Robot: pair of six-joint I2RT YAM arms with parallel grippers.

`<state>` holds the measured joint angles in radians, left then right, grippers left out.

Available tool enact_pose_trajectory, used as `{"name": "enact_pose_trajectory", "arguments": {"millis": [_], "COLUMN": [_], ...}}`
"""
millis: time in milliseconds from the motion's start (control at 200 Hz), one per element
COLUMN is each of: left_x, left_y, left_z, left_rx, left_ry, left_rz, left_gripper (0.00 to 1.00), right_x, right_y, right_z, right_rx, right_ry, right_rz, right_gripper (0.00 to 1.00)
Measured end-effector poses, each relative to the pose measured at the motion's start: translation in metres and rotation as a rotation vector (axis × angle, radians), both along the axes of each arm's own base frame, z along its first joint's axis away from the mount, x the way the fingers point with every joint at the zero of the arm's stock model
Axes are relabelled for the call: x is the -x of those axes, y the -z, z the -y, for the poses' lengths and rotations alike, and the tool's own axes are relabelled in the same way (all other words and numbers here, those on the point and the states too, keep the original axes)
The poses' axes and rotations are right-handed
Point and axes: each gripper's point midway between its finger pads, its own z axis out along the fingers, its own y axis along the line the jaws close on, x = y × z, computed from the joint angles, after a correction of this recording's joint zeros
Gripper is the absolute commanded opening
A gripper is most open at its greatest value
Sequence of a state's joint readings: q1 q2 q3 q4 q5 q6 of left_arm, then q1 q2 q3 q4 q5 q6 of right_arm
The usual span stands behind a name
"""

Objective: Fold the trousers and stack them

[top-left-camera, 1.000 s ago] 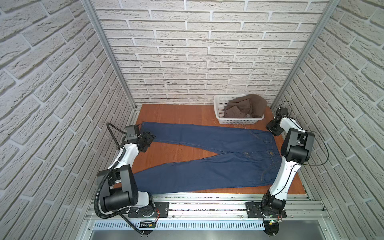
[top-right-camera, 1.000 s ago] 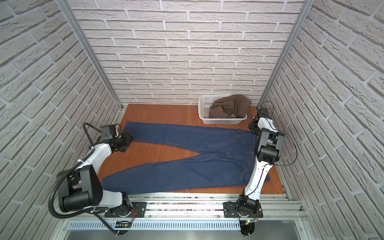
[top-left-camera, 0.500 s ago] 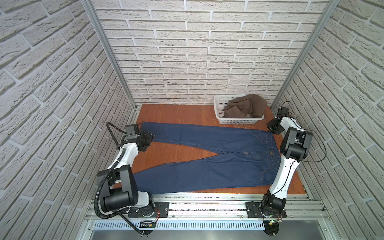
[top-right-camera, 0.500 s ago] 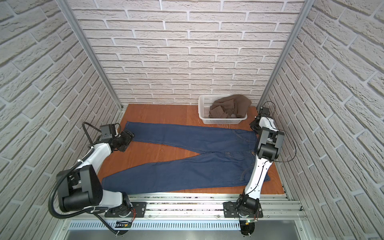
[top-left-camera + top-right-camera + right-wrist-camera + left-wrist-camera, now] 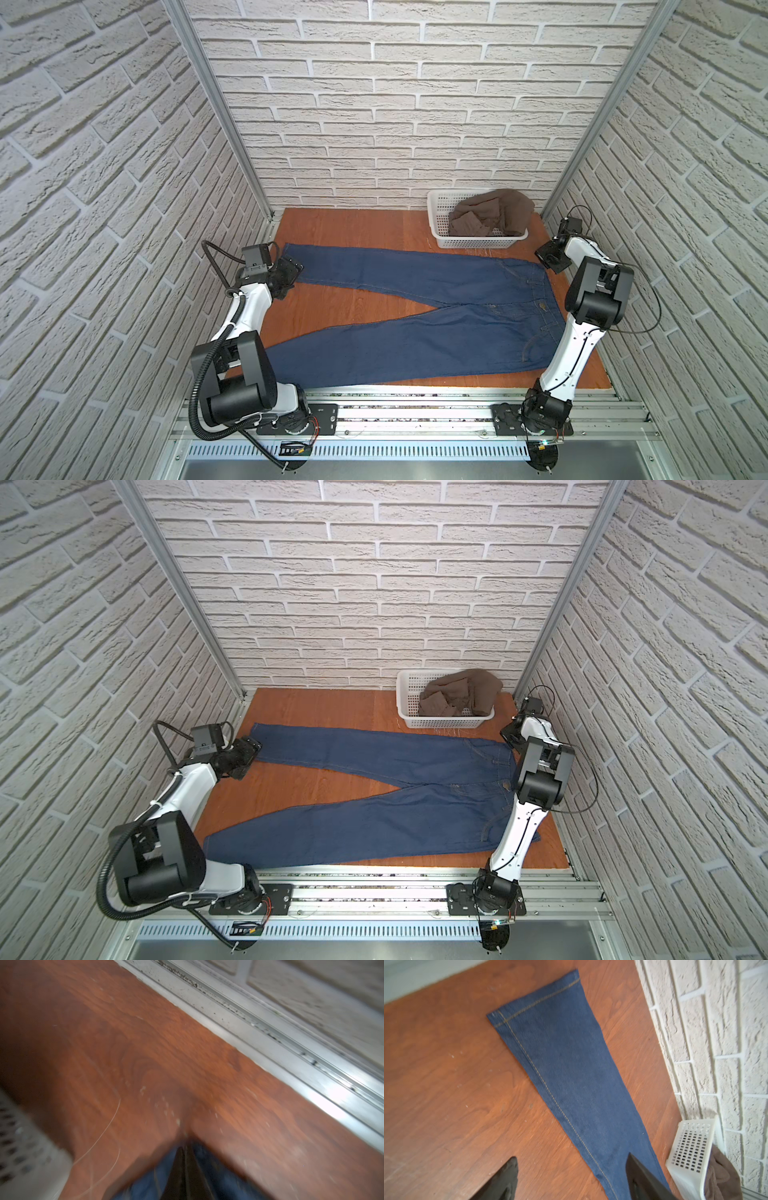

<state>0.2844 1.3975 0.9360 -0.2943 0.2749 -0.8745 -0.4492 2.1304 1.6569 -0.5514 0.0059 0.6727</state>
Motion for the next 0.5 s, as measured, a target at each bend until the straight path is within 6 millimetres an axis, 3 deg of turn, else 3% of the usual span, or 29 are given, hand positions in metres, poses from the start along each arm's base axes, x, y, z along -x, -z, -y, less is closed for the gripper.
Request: {"name": "enact_pose_trajectory", "arguments": {"millis": [225,320,500], "left_x": [-0.017,-0.026,-0.037], "left_y": [-0.025,-0.028,-0.025], "left_z": [-0.014,-0.019,-0.020], "left_rx": [-0.005,0.003,0.032], "left_ry": [-0.019,-0.018,-0.016], "left_rz": [0.048,0.051,0.040], "left_gripper": [0.80,0.80,0.81], "right_x": [0.010,0.011,0.006], "right_y": [-0.054,-0.059,-0.047], "right_z": [0.001,0.002,0.002], "right_rx": [0.026,0.020,-0.019], "right_ry": [0.022,0.026,0.019], "right_rz": [0.146,0.171,0.161], "right_gripper": [0.05,0.08,0.28]}}
